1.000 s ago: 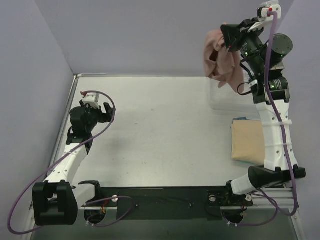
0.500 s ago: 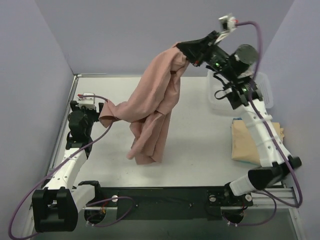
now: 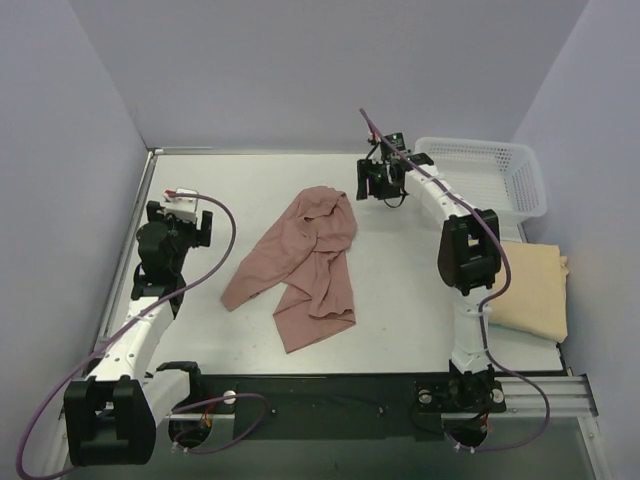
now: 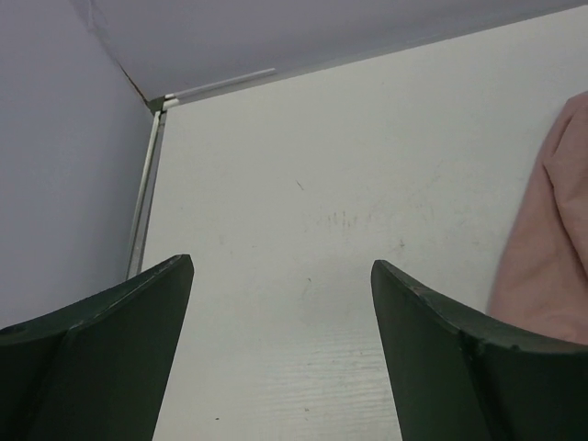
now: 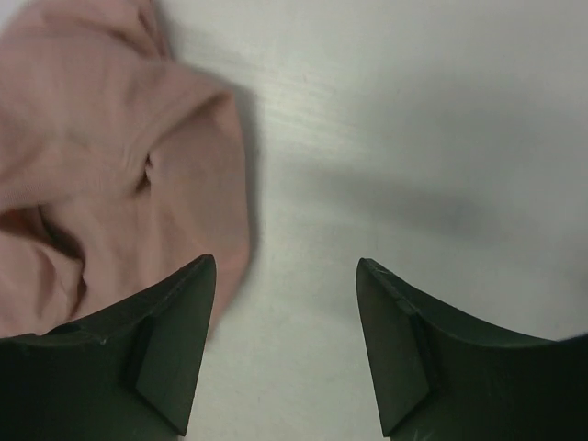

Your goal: Fold and stack the t-shirts

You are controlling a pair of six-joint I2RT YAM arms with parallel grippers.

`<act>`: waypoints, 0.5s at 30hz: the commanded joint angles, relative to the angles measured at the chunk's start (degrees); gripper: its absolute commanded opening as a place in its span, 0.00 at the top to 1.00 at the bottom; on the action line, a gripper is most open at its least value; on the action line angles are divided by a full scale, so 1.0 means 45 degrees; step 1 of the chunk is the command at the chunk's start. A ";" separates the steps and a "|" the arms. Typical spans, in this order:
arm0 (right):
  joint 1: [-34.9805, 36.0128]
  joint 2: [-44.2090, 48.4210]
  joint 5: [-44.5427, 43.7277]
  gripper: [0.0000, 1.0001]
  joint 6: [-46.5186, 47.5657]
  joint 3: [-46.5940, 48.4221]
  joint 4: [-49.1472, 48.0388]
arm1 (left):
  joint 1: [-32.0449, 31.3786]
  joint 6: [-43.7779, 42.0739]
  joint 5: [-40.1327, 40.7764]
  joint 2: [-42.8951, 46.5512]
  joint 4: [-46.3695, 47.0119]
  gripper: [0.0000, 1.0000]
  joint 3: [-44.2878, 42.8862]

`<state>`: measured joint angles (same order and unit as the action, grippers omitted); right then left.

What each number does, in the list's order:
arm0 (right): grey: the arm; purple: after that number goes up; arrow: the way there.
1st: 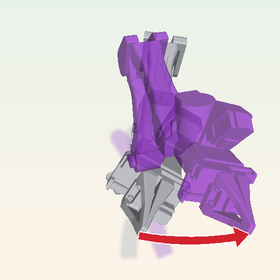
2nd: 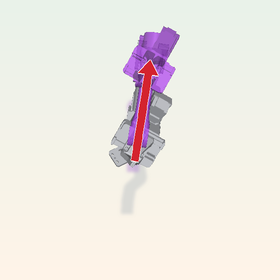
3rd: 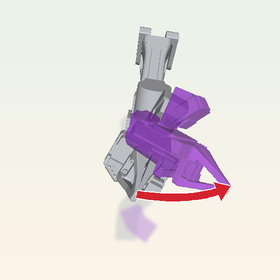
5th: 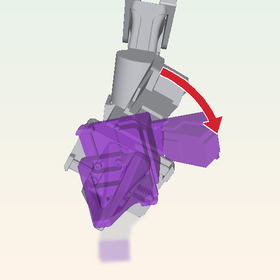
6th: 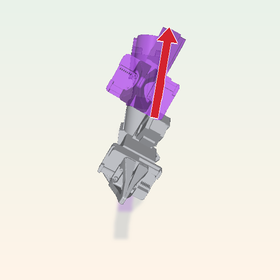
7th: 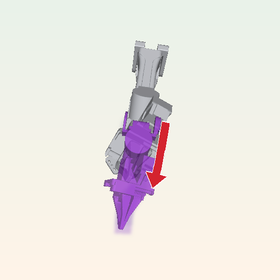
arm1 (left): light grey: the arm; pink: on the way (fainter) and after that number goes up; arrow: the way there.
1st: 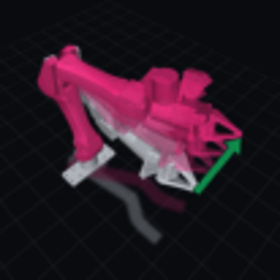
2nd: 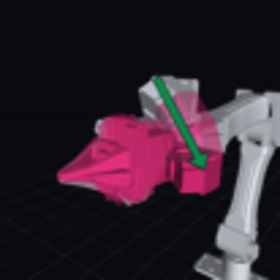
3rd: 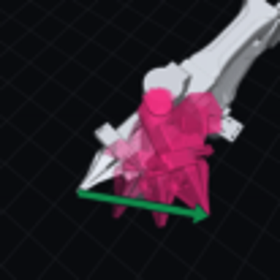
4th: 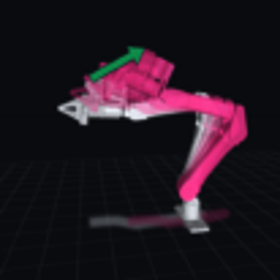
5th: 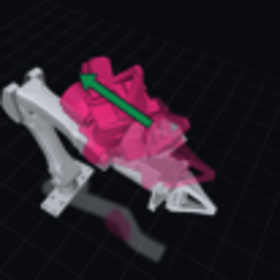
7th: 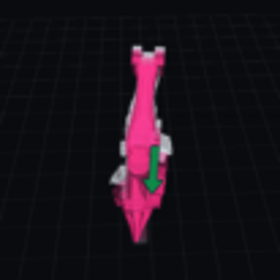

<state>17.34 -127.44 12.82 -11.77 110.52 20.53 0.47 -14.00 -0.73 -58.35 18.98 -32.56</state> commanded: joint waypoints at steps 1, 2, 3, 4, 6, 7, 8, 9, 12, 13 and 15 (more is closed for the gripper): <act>0.1398 0.3492 0.0275 0.41 0.3180 -0.2383 0.0573 | 0.0013 0.0981 -0.0830 0.0465 -0.0954 0.12 -0.0207; 0.1593 0.3901 0.0624 0.41 0.3221 -0.2759 0.0805 | 0.0013 0.1079 -0.1007 0.0524 -0.1053 0.12 -0.0207; 0.1692 0.4195 0.0744 0.41 0.3105 -0.3536 0.0885 | 0.0013 0.1099 -0.1473 0.0679 -0.1209 0.13 -0.0091; 0.1867 0.4334 0.0803 0.40 0.3026 -0.3989 0.0905 | 0.0013 0.1138 -0.1787 0.0758 -0.1230 0.14 -0.0012; 0.2160 0.4336 0.0843 0.37 0.2618 -0.4967 0.0653 | 0.0013 0.1410 -0.2316 0.0954 -0.1114 0.15 0.0203; 0.2258 0.4045 0.0804 0.37 0.2287 -0.5260 0.0555 | 0.0013 0.1528 -0.2646 0.0974 -0.1132 0.15 0.0242; 0.2433 0.3810 0.0765 0.36 0.2148 -0.5244 0.0554 | 0.0013 0.1529 -0.2862 0.0935 -0.1171 0.16 0.0223; 0.2474 0.3266 0.0726 0.35 0.1779 -0.5108 0.0573 | 0.0013 0.1394 -0.3754 0.0935 -0.1210 0.16 0.0184; 0.2319 0.2073 0.0163 0.36 0.0607 -0.3980 0.0612 | -0.1290 -0.2065 -0.5692 0.0974 -0.3307 0.26 -0.0011; 0.2182 0.1586 -0.0382 0.37 0.0159 -0.3723 0.0767 | -0.1644 -0.4114 -0.5948 0.0935 -0.4190 0.28 -0.0205; 0.1948 0.0843 -0.0641 0.39 -0.0466 -0.2902 0.0982 | -0.2893 -0.6291 -0.5311 0.0877 -0.6654 0.29 -0.0227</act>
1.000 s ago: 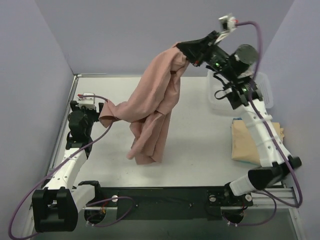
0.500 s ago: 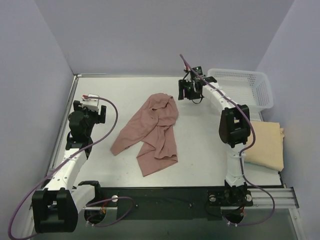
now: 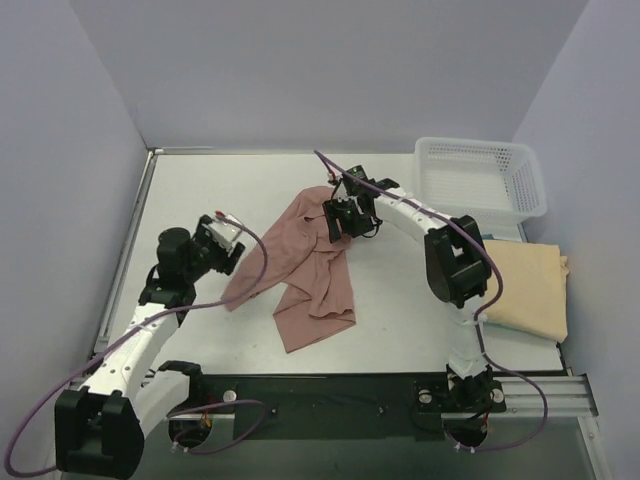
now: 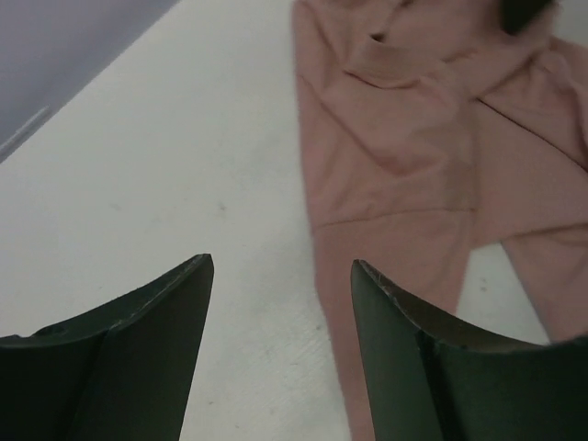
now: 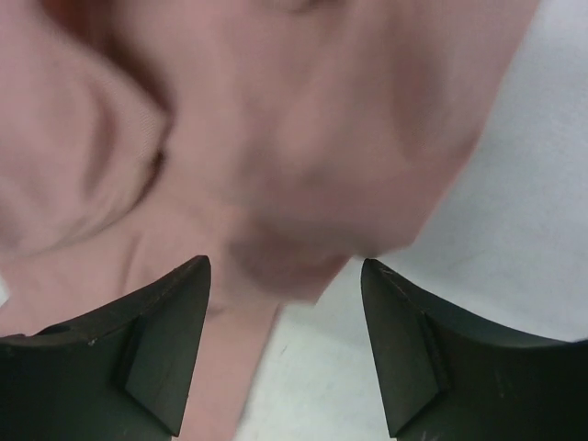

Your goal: Fold and stack the t-shirts

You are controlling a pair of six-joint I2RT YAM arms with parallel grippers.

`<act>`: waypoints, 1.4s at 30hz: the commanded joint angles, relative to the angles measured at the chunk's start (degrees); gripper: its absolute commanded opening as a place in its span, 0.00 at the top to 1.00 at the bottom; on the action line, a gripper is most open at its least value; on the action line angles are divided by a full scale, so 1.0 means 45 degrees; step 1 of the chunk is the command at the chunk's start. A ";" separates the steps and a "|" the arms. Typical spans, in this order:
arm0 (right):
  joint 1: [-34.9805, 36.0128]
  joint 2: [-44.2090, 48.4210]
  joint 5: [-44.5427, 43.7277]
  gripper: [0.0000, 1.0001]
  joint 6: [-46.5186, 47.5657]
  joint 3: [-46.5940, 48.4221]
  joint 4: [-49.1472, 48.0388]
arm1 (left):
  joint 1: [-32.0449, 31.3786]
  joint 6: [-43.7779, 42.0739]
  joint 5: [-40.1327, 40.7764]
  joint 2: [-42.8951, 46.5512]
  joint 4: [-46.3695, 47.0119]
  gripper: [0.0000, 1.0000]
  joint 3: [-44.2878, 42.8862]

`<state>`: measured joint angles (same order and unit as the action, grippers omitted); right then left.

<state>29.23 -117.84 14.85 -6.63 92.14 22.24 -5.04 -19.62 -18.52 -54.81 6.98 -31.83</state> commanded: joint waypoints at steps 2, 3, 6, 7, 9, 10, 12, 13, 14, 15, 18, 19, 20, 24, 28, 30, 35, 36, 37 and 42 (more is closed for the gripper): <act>-0.0929 -0.1914 -0.0318 0.40 -0.2097 0.1730 0.0508 | -0.3230 -0.6220 -0.0228 -0.0066 -0.5084 0.28 -0.0154; -0.0969 -0.2073 0.0133 0.43 -0.2235 0.1848 0.0333 | -0.4125 -0.6381 0.0090 -0.0183 -0.5319 0.28 -0.0075; -0.1221 -0.2853 0.1264 0.58 -0.3112 0.2103 0.0175 | -0.6257 -0.6461 0.1068 -0.0806 -0.4699 0.24 0.0315; -0.1300 -0.2953 0.1463 0.77 -0.3464 0.2064 0.0156 | -0.6553 -0.6500 0.0953 -0.1118 -0.4232 0.23 0.0452; -0.1457 -0.2799 0.1719 1.00 -0.3565 0.1793 0.0155 | -0.7102 -0.6578 0.0603 -0.1859 -0.3413 0.21 0.0551; -0.1496 -0.2275 0.1545 1.00 -0.3526 0.1617 0.0156 | -0.7335 -0.6598 0.0465 -0.2115 -0.3233 0.20 0.0532; -0.1593 -0.1181 0.1330 1.00 -0.3312 0.0837 0.0175 | -0.7493 -0.6598 0.0308 -0.3091 -0.2571 0.18 0.0395; -0.1594 -0.0384 0.1271 1.00 -0.3079 0.0718 0.0194 | -0.7494 -0.6559 0.0346 -0.3790 -0.2432 0.18 0.0279; -0.1633 -0.0085 0.1270 1.00 -0.2922 0.0504 0.0253 | -0.7494 -0.6578 0.0444 -0.4087 -0.2063 0.17 0.0200; -0.1614 0.0614 0.1289 1.00 -0.2708 0.0443 0.0369 | -0.7455 -0.6675 0.0580 -0.4690 -0.1944 0.17 0.0103; -0.1594 0.1712 0.1835 1.00 -0.2258 0.0190 0.0721 | -0.7474 -0.7183 0.1029 -0.5709 -0.0890 0.18 -0.0034; -0.1594 0.2314 0.1817 1.00 -0.2160 0.0092 0.0877 | -0.7474 -0.7242 0.1301 -0.6195 -0.0791 0.20 -0.0190; -0.1652 0.2610 0.1836 1.00 -0.2139 -0.0160 0.0917 | -0.7455 -0.7262 0.1555 -0.6412 -0.0751 0.23 -0.0269; -0.2256 0.4543 0.2304 1.00 -0.2198 -0.0806 0.1015 | -0.7396 -0.7593 0.2125 -0.7275 -0.1315 1.00 -0.0601; -0.3174 0.6087 0.2305 1.00 -0.1925 -0.0690 0.1736 | -0.6307 -0.7166 0.2476 -0.5579 -0.3069 1.00 -0.1397; -0.3741 0.6868 0.2286 1.00 -0.1750 -0.0767 0.1932 | -0.4396 -0.6677 0.1933 -0.4659 -0.4259 1.00 -0.2566; -0.4309 0.8799 0.2403 1.00 -0.0929 -0.1352 0.2653 | -0.0293 -0.7282 0.0660 -0.2978 -0.5087 1.00 -0.4603; -0.4348 0.9346 0.2422 1.00 -0.0754 -0.1431 0.2888 | -0.0132 -0.7262 0.0969 -0.2745 -0.5126 1.00 -0.5050; -0.4348 0.9602 0.2364 1.00 -0.0694 -0.1606 0.2948 | -0.0034 -0.7320 0.1107 -0.2665 -0.5358 1.00 -0.5306; -0.4640 1.1515 0.1838 1.00 -0.0479 -0.1277 0.4058 | -0.0013 -0.6834 0.1285 -0.2392 -0.5654 1.00 -0.6459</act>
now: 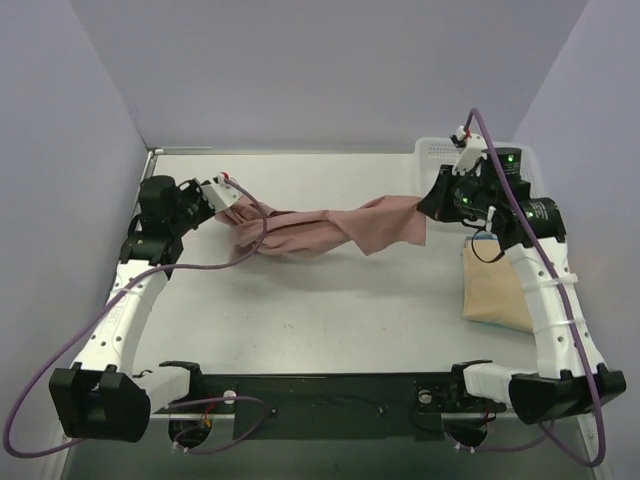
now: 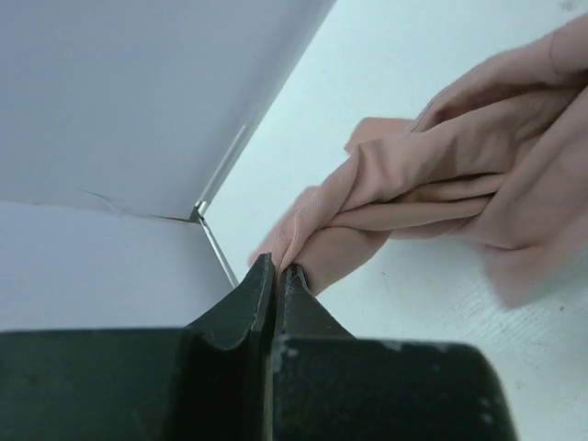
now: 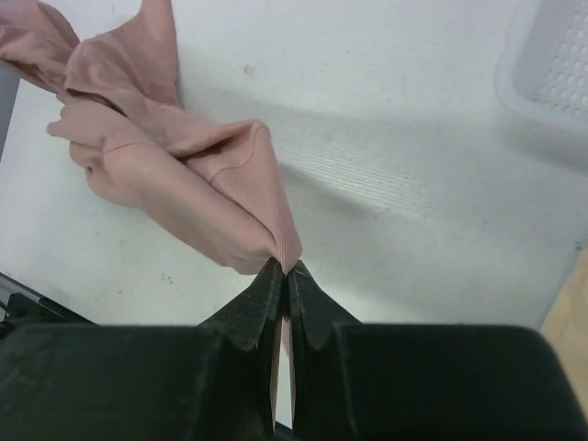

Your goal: Fold and stack the t-shirts

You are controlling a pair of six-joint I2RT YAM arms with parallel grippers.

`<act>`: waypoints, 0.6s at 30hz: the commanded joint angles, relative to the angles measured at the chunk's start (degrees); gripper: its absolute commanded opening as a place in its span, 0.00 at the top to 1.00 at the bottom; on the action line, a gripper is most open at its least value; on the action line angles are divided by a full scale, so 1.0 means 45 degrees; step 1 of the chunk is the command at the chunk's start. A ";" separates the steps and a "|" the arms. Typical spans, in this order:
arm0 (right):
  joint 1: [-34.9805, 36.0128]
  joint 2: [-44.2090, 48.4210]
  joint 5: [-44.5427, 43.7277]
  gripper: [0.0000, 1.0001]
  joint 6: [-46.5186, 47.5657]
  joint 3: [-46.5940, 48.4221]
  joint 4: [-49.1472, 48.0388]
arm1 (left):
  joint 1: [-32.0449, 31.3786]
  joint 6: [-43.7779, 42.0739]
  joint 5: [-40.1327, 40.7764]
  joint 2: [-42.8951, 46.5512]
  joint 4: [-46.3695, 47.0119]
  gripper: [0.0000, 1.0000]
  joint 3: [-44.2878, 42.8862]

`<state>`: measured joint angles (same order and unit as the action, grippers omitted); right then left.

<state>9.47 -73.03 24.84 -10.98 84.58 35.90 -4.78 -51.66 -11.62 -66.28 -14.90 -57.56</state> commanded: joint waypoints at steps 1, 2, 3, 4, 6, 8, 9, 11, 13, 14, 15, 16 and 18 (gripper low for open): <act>-0.0250 0.1813 -0.0441 1.00 0.0507 0.0675 0.1161 | -0.0052 0.0617 -0.0289 0.0159 -0.0733 1.00 -0.0821; -0.0269 0.2222 -0.0442 1.00 0.0468 0.0736 0.1279 | -0.0071 0.0930 -0.0367 0.0178 -0.0714 1.00 -0.0957; -0.0270 0.2497 -0.0384 1.00 0.0449 0.0679 0.1299 | -0.0072 0.1030 -0.0445 0.0178 -0.0733 1.00 -0.0997; -0.0250 0.2906 -0.0229 1.00 0.0313 0.0562 0.1261 | -0.0072 0.1069 -0.0639 0.0178 -0.0694 1.00 -0.0940; -0.0231 0.3356 -0.0227 1.00 0.0002 -0.0081 0.1164 | -0.0072 0.0934 -0.1048 0.0101 -0.0480 1.00 -0.0511; -0.0231 0.3650 -0.0305 1.00 -0.0487 -0.1329 0.0678 | -0.0110 0.0933 -0.1558 -0.0307 0.0046 0.98 0.0152; -0.0231 0.3633 -0.0305 1.00 -0.0721 -0.2068 0.0481 | -0.0149 0.1049 -0.1636 -0.0581 0.0532 0.82 0.0406; -0.0250 0.3399 -0.0344 1.00 -0.0840 -0.2855 0.0012 | -0.0286 0.2004 -0.1056 -0.1654 0.0984 0.10 0.0002; -0.0250 0.2892 -0.0870 1.00 -0.0918 -0.3052 -0.0145 | -0.0500 0.2845 -0.0469 -0.2826 0.0172 0.09 -0.1301; -0.0250 0.2561 -0.1258 1.00 -0.0899 -0.3052 -0.0146 | -0.0521 0.3118 -0.0543 -0.3371 -0.0646 0.09 -0.1736; -0.0269 0.2423 -0.1572 1.00 -0.0880 -0.3052 -0.0204 | -0.0579 0.3082 -0.0775 -0.3550 -0.1119 0.09 -0.2436; -0.0289 0.2112 -0.1691 1.00 -0.0899 -0.3033 -0.0224 | -0.0831 0.2733 -0.0836 -0.3494 -0.1491 0.09 -0.2617; -0.0367 0.1681 -0.1887 1.00 -0.1093 -0.2994 -0.0321 | -0.1609 0.2013 -0.0408 -0.2890 -0.1533 0.09 -0.2095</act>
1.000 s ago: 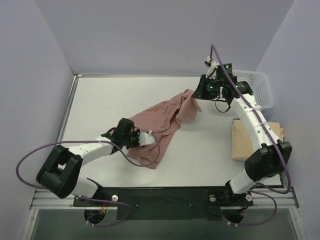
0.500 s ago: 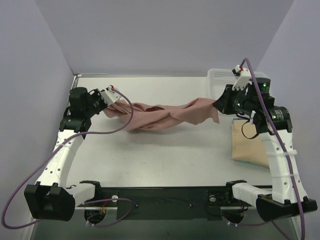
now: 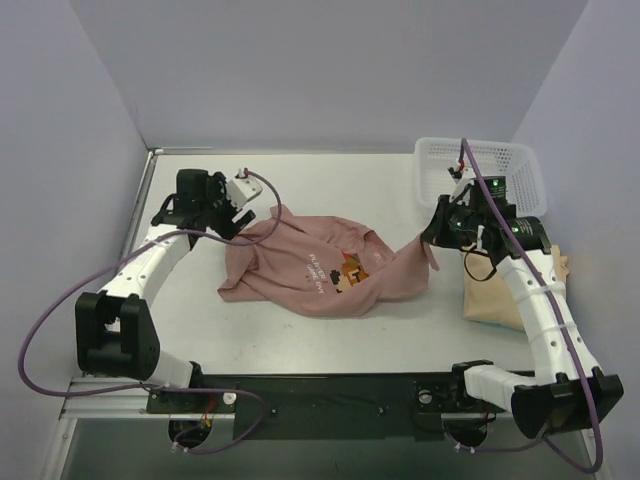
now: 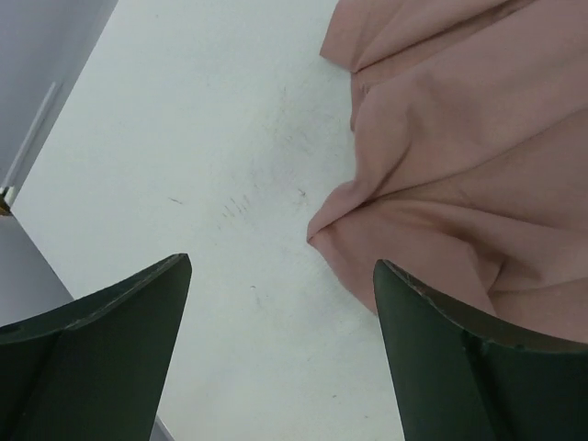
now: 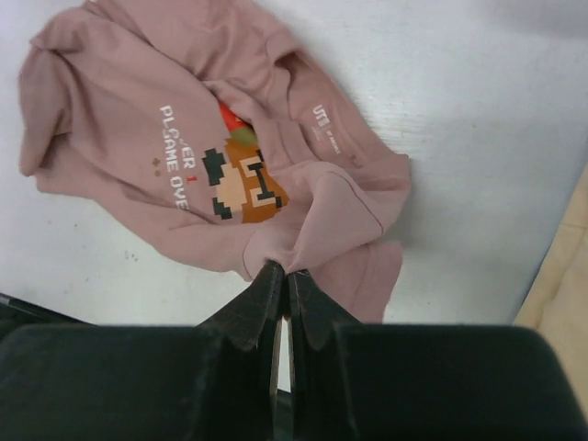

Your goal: Fold and stack the t-shirts

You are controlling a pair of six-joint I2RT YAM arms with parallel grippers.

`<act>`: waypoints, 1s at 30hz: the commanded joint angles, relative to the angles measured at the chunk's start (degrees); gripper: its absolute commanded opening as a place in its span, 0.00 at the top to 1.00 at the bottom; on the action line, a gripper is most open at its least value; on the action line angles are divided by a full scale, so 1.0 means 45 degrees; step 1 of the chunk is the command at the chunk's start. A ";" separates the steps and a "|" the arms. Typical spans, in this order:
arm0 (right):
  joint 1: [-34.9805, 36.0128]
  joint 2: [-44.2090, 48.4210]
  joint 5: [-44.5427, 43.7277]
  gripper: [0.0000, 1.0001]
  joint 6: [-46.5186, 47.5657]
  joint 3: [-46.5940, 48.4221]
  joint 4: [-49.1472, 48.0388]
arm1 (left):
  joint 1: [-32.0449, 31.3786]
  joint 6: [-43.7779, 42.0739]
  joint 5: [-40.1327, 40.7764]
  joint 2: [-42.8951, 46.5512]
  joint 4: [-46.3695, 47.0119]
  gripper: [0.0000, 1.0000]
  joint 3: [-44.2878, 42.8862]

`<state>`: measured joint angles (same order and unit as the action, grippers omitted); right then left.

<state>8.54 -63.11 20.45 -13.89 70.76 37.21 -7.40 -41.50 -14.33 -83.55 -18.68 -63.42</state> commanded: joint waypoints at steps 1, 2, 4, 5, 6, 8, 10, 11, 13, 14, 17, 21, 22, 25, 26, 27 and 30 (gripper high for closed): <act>-0.0197 -0.0777 -0.0814 1.00 -0.0526 0.0057 -0.0748 | -0.1786 -0.0522 0.0234 0.1510 -0.0887 0.10 -0.0191; -0.0178 -0.0876 -0.0659 1.00 -0.0527 0.0095 -0.0866 | -0.2103 -0.1221 0.0119 0.1825 -0.1662 0.11 0.0086; -0.0178 -0.1170 -0.0267 1.00 -0.0565 0.0192 -0.1003 | -0.2944 -0.1559 -0.0739 0.2548 -0.2892 0.11 0.0926; -0.0159 -0.1286 -0.0189 1.00 -0.0566 0.0193 -0.1062 | -0.3197 -0.1483 -0.1419 0.2899 -0.3268 0.12 0.1432; -0.0197 -0.1326 -0.0150 1.00 -0.0566 0.0232 -0.1043 | -0.3316 -0.1443 -0.1735 0.3038 -0.3794 0.13 0.1649; -0.0178 -0.1346 -0.0130 1.00 -0.0507 0.0213 -0.1062 | -0.3706 -0.1753 -0.2245 0.3389 -0.4304 0.18 0.2758; -0.0159 -0.1385 -0.0071 1.00 -0.0565 0.0135 -0.1082 | -0.4661 -0.1950 -0.1935 0.3780 -0.3803 0.21 0.3715; -0.0158 -0.1385 -0.0013 1.00 -0.0566 0.0096 -0.1120 | -0.5457 -0.1815 -0.1411 0.3878 -0.3528 0.20 0.4050; -0.0158 -0.1444 0.0045 1.00 -0.0604 0.0115 -0.1140 | -0.6184 -0.1658 -0.0822 0.3530 -0.2533 0.14 0.4560; -0.0158 -0.1425 0.0065 1.00 -0.0643 0.0096 -0.1140 | -0.6265 -0.1600 -0.0395 0.3334 -0.1563 0.10 0.4813; -0.0158 -0.1288 0.0182 1.00 -0.0683 0.0018 -0.1218 | -0.6266 -0.2471 0.0331 0.2417 0.0785 0.06 0.5634; -0.0158 -0.0957 0.0164 1.00 -0.0644 -0.0177 -0.1277 | -0.6324 -0.3475 0.0585 0.1441 0.2527 0.05 0.6339; -0.0158 -0.0878 0.0163 1.00 -0.0624 -0.0236 -0.1277 | -0.6344 -0.3300 0.0722 0.1283 0.3167 0.06 0.6378; -0.0139 -0.0566 0.0202 1.00 -0.0683 -0.0431 -0.1277 | -0.6344 -0.3181 0.0645 0.0989 0.4477 0.19 0.6378; -0.0120 -0.0430 0.0183 1.00 -0.0702 -0.0471 -0.1296 | -0.6344 -0.3200 0.0471 0.0872 0.4540 0.32 0.6397; -0.0139 -0.0409 0.0163 1.00 -0.0702 -0.0510 -0.1297 | -0.6344 -0.3220 0.0392 0.0813 0.4618 0.40 0.6398; -0.0139 -0.0059 -0.0012 1.00 -0.0683 -0.0491 -0.1277 | -0.6344 -0.3298 0.0468 0.1025 0.5204 1.00 0.7002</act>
<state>7.90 -66.57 20.43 -16.49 68.77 32.58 -35.86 -54.94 -12.01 -79.77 -2.98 -34.30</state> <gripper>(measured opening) 0.004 0.281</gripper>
